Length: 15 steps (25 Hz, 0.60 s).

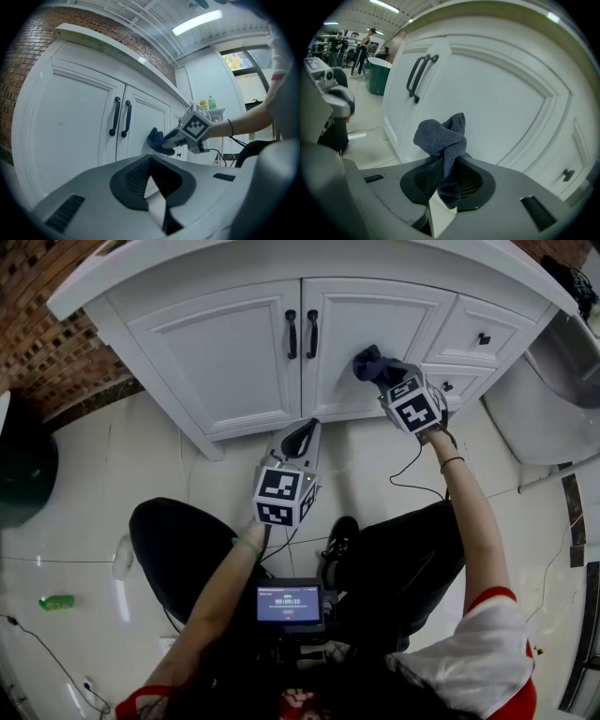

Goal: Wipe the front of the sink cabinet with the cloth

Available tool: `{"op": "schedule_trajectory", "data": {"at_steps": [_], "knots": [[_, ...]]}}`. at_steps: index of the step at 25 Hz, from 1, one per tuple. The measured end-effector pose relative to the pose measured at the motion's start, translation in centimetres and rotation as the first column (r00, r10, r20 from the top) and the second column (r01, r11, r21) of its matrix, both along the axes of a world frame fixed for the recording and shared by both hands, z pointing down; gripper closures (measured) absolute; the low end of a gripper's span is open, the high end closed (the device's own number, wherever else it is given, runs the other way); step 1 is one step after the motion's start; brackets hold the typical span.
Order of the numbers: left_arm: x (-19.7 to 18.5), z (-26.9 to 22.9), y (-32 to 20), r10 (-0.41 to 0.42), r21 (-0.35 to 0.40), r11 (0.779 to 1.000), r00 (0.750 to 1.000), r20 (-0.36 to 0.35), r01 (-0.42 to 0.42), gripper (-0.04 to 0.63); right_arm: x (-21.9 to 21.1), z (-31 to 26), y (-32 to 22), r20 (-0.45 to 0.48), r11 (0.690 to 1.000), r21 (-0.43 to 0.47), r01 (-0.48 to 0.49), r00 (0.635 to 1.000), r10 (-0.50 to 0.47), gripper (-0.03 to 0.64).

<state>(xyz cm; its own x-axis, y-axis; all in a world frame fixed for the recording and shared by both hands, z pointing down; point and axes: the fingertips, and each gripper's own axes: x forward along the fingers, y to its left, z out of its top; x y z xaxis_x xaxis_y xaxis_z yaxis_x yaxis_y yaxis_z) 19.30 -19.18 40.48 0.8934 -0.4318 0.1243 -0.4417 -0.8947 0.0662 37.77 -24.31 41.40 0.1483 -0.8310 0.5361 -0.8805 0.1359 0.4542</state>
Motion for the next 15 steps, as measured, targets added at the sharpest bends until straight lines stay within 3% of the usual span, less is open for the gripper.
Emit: {"op": "schedule_trajectory", "data": {"at_steps": [4, 9, 15], "knots": [[1.2, -2.2, 0.8, 0.027, 0.027, 0.999, 0.999, -0.031, -0.026, 0.563, 1.4, -7.6, 1.0, 0.021, 0.99, 0.135, -0.033, 0.999, 0.03, 0.531], [2.0, -3.9, 1.9, 0.051, 0.048, 0.998, 0.998, -0.049, -0.048, 0.563, 2.9, -16.0, 1.9, 0.01, 0.955, 0.292, -0.042, 0.999, 0.041, 0.531], [2.3, -3.3, 2.9, 0.055, 0.031, 0.998, 0.998, -0.035, -0.054, 0.563, 5.0, -21.2, 2.0, -0.008, 0.924, 0.375, -0.074, 0.997, 0.083, 0.531]]}}
